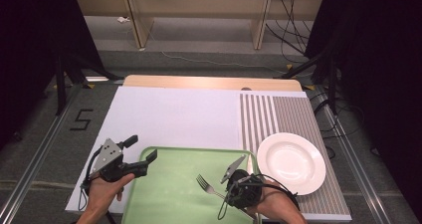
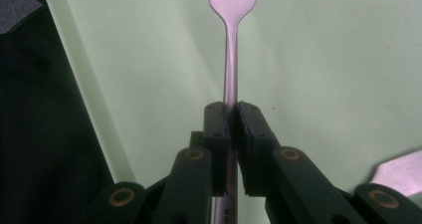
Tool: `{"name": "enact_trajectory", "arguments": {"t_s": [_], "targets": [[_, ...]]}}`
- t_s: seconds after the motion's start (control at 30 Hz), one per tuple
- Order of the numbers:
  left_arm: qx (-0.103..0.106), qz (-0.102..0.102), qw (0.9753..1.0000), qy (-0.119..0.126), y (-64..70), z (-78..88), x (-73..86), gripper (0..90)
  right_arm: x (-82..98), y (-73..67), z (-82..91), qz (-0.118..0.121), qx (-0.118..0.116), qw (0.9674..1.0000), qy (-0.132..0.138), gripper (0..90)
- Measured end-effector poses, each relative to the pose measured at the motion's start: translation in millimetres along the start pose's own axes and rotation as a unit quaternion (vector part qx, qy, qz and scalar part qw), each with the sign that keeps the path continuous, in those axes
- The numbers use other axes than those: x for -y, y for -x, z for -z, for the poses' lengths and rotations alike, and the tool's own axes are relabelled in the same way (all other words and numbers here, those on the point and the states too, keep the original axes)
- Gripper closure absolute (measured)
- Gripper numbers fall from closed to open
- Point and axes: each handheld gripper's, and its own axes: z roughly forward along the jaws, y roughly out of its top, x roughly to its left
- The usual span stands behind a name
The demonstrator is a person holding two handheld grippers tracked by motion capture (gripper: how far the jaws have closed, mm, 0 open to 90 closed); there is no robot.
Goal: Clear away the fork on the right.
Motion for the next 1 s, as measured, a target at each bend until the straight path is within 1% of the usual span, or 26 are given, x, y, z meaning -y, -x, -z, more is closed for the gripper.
{"name": "enact_trajectory", "arguments": {"t_s": [0.03, 0.17, 0.4, 0.43, 0.47, 0.5, 0.67, 0.7, 0.77, 0.8, 0.83, 0.87, 0.9, 0.97, 1.0], "targets": [[0.000, 0.000, 1.0000, 0.000, -0.1, 0.0, 0.0, 16.2, -1.1, -0.8, -1.5, 0.006, -0.003, 1.0000, -0.001, 84.2], [0.000, 0.000, 1.0000, 0.000, -0.1, 0.3, -0.1, 16.2, -3.6, -3.8, -5.6, 0.012, -0.005, 0.9999, -0.006, 84.2], [0.001, 0.001, 1.0000, 0.004, -0.4, 0.1, -0.1, 16.2, -5.6, -6.3, -12.1, 0.011, -0.011, 0.9997, -0.017, 84.2], [0.001, 0.002, 1.0000, 0.004, -0.4, 0.0, -0.1, 16.2, -5.8, -5.5, -13.8, 0.018, -0.004, 0.9996, -0.020, 84.2], [0.001, 0.002, 1.0000, 0.003, -0.5, 0.0, 0.0, 16.2, -5.9, -5.5, -14.7, 0.021, -0.006, 0.9996, -0.020, 84.2], [0.000, 0.001, 1.0000, 0.003, -0.4, 0.1, 0.0, 16.2, -6.3, -7.1, -16.1, 0.012, -0.010, 0.9997, -0.019, 84.2], [0.002, 0.001, 1.0000, 0.003, -0.3, 0.0, 0.0, 16.2, -6.9, -8.4, -22.0, 0.010, -0.007, 0.9994, -0.031, 84.2], [0.002, 0.001, 1.0000, 0.003, -0.3, 0.0, 0.0, 16.2, -7.0, -8.4, -23.3, 0.007, -0.011, 0.9993, -0.035, 84.2], [0.001, 0.001, 1.0000, 0.003, -0.4, 0.1, 0.0, 16.2, -7.3, -8.1, -25.8, 0.007, -0.004, 0.9993, -0.038, 84.2], [0.001, 0.001, 1.0000, 0.003, -0.5, 0.0, 0.0, 16.2, -7.3, -7.4, -26.5, 0.007, -0.007, 0.9992, -0.039, 84.2], [0.001, 0.001, 1.0000, 0.003, -0.5, 0.0, 0.0, 16.2, -7.2, -7.5, -27.6, 0.001, -0.006, 0.9991, -0.041, 84.2], [0.001, 0.000, 1.0000, 0.003, -0.5, 0.0, 0.0, 16.2, -7.2, -6.8, -28.4, 0.004, -0.004, 0.9991, -0.042, 84.2], [0.002, 0.001, 1.0000, 0.003, -0.4, 0.0, 0.0, 16.1, -7.2, -5.4, -29.1, 0.012, -0.001, 0.9989, -0.045, 84.2], [0.000, 0.000, 1.0000, 0.000, -0.1, 0.3, -0.2, 16.2, -7.1, -4.8, -30.8, 0.010, 0.003, 0.9989, -0.045, 84.1], [0.000, 0.000, 1.0000, 0.000, 0.0, 0.4, -0.2, 16.2, -7.4, -6.0, -31.5, 0.001, -0.004, 0.9990, -0.045, 84.1]]}}
